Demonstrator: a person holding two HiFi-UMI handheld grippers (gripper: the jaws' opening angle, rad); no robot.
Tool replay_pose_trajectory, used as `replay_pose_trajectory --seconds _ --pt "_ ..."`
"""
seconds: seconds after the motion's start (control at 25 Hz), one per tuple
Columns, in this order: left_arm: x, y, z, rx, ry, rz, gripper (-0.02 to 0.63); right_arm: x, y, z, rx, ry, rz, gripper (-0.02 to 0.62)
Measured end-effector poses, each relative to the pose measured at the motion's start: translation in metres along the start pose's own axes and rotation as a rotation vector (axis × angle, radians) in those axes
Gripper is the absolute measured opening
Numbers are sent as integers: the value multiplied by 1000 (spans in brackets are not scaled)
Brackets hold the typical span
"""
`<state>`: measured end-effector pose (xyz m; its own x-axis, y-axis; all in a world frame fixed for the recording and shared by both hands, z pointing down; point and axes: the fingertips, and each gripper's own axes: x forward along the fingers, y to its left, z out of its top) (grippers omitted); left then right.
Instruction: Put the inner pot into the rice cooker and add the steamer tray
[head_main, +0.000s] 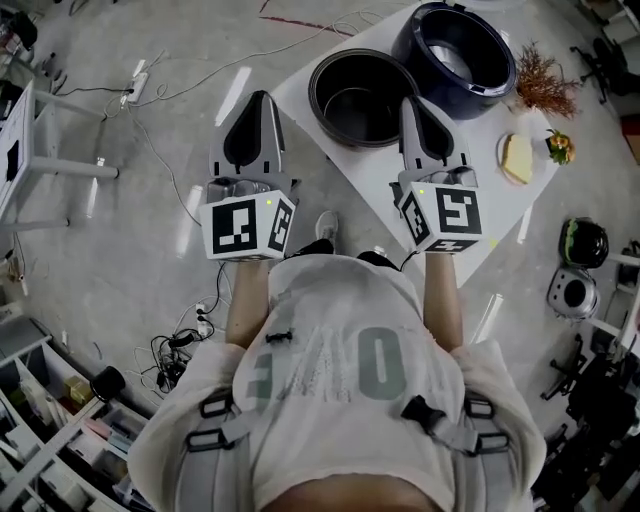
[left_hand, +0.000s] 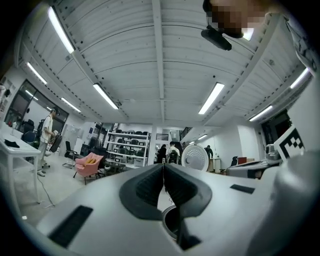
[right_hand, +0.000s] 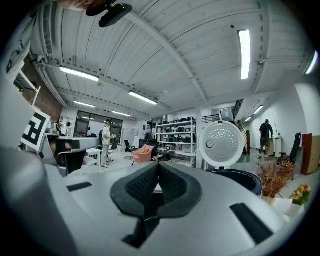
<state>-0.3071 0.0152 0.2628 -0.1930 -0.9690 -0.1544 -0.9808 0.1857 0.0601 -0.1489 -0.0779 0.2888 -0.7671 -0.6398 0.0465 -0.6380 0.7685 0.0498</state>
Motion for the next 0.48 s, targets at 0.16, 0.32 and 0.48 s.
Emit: replay_pose_trajectory --seconds 0.16,0.32,0.48 --pt "28 4 -2 -2 1 -23 20 23 -2 3 -3 9 6 9" --pt "45 0 -11 7 28 -23 21 33 -15 -1 21 15 4 18" --pt "51 -1 -13 11 29 10 21 39 -24 -1 54 -15 22 9"
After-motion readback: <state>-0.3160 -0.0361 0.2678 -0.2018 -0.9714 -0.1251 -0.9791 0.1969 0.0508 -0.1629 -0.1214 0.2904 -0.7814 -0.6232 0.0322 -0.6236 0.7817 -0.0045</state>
